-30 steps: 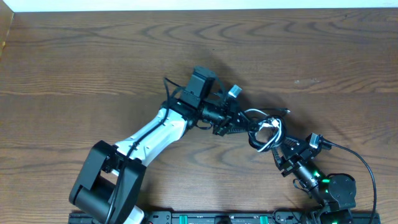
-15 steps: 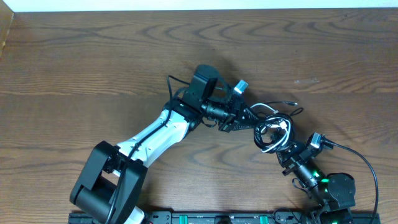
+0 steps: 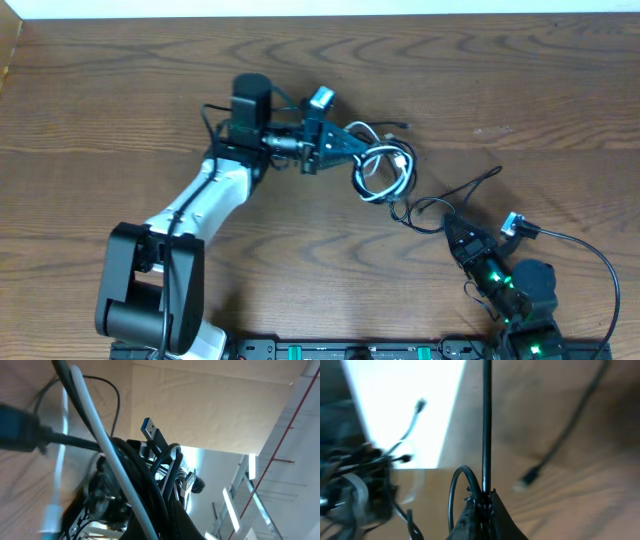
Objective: Untangle cables
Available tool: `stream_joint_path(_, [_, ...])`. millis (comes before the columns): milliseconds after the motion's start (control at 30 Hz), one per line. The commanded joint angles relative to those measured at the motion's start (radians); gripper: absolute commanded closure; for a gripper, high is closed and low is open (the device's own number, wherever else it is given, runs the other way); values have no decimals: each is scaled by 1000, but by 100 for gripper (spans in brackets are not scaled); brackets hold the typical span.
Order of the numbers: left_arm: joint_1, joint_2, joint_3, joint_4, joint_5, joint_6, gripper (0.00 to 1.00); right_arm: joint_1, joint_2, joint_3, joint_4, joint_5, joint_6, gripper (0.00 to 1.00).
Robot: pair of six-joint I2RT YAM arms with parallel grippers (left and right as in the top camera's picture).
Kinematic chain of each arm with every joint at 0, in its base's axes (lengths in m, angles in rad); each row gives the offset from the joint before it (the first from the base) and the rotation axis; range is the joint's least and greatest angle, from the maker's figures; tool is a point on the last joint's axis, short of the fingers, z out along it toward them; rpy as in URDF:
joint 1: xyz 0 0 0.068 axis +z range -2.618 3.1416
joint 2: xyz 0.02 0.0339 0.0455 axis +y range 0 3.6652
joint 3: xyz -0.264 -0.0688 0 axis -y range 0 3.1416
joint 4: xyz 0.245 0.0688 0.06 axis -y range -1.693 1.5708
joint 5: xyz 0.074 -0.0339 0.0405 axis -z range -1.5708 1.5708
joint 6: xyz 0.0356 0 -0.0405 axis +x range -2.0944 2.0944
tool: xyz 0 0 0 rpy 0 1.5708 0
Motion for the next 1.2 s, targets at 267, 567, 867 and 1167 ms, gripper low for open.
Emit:
stream_joint_path(267, [50,-13,5,203,93,42,92,4,189,2,-9,209,-281,98])
stream_joint_path(567, [60,-13,5,224,93,187,92,3,190,2,24,238,-365,37])
stream_joint_path(867, [59,-13,5,224,87,412,92,3,190,5,329,-158,-324,19])
stream_joint_path(1167, [-21,-13,5,106,-46,343,92,14,190,5,507,-298,-30,11])
